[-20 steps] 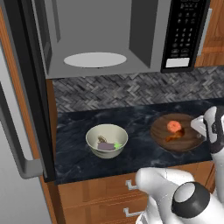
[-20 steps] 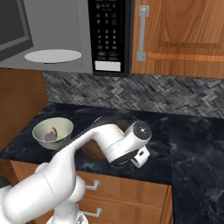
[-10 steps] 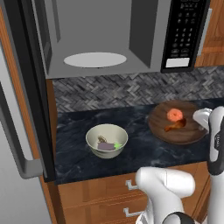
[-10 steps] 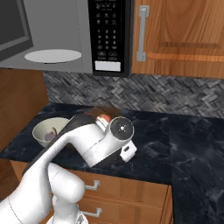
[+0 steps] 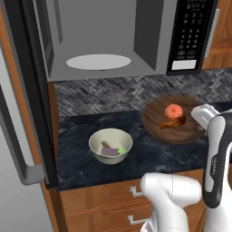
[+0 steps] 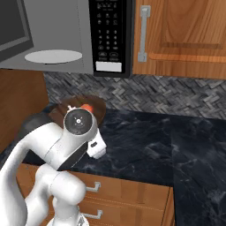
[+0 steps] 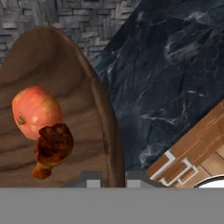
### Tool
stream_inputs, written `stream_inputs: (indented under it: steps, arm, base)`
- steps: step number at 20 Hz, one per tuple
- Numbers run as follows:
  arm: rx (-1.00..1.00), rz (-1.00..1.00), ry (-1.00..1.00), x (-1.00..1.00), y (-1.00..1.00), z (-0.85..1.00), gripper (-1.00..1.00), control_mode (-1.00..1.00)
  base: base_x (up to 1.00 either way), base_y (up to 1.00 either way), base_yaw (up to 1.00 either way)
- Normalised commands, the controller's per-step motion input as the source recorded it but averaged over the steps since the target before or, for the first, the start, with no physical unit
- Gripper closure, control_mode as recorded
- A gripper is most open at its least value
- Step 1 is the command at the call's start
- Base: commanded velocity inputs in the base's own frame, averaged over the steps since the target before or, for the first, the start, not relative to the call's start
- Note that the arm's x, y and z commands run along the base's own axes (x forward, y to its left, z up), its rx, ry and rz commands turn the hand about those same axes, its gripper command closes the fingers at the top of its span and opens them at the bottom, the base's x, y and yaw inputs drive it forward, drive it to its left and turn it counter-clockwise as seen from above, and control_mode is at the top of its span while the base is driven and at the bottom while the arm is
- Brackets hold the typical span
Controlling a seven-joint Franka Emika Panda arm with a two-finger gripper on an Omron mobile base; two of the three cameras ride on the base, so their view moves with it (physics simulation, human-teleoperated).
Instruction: Place the bowl containing the chicken drumstick and squash in the microwave. Close the microwave door and press the start button to microwave the meal.
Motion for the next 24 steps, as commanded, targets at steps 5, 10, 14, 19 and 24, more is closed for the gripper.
stream_inputs:
  steps: [5, 10, 14, 19, 24]
  arm:
    - [0.20, -0.12, 0.00, -0.15, 0.40, 0.68, 1.00, -1.00]
    - [0.18, -0.13, 0.00, -0.07, 0.45, 0.59, 1.00, -1.00]
    - [0.14, -0.06, 0.00, -0.09, 0.50, 0.52, 1.00, -1.00]
    - [0.16, 0.00, 0.00, -0.02, 0.37, 0.37, 1.00, -1.00]
    - [0.18, 0.00, -0.06, 0.00, 0.07, 0.52, 1.00, -1.00]
  base:
    - [0.00, 0.00, 0.00]
    - [0.00, 0.00, 0.00]
    - [0.00, 0.00, 0.00]
    - [0.00, 0.00, 0.00]
    - [0.00, 0.00, 0.00]
